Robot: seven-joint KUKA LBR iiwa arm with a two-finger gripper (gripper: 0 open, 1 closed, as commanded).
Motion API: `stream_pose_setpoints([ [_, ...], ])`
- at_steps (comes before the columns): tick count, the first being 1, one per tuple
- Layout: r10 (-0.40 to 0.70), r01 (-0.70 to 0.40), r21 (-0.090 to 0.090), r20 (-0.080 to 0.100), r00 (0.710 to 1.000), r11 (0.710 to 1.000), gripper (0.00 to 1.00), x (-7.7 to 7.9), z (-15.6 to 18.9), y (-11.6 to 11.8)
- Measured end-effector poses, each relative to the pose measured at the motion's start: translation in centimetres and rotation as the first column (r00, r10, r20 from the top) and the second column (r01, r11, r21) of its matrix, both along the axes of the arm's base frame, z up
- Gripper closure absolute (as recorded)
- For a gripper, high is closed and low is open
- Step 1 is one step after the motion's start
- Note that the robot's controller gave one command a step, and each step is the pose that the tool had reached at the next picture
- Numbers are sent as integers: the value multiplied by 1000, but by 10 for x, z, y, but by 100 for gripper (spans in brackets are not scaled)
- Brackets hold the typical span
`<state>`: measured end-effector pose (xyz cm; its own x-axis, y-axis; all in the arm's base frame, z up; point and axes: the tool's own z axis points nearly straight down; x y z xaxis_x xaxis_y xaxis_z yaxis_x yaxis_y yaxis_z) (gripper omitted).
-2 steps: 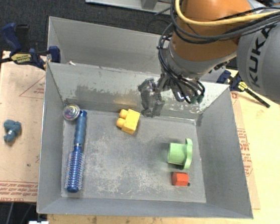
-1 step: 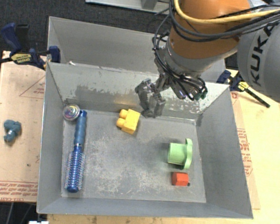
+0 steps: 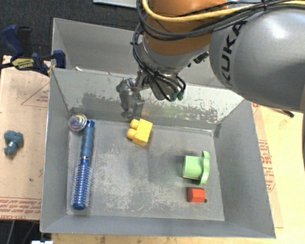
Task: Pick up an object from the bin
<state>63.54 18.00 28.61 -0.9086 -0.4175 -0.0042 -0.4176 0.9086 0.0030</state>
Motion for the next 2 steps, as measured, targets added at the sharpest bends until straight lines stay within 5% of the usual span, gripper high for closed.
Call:
stream_pose_setpoints([
  [1, -5, 5, -1, 1, 1000, 1000, 0, 0, 2, -3],
  [2, 39, -39, -3, -8, 999, 999, 0, -1, -120, 55],
])
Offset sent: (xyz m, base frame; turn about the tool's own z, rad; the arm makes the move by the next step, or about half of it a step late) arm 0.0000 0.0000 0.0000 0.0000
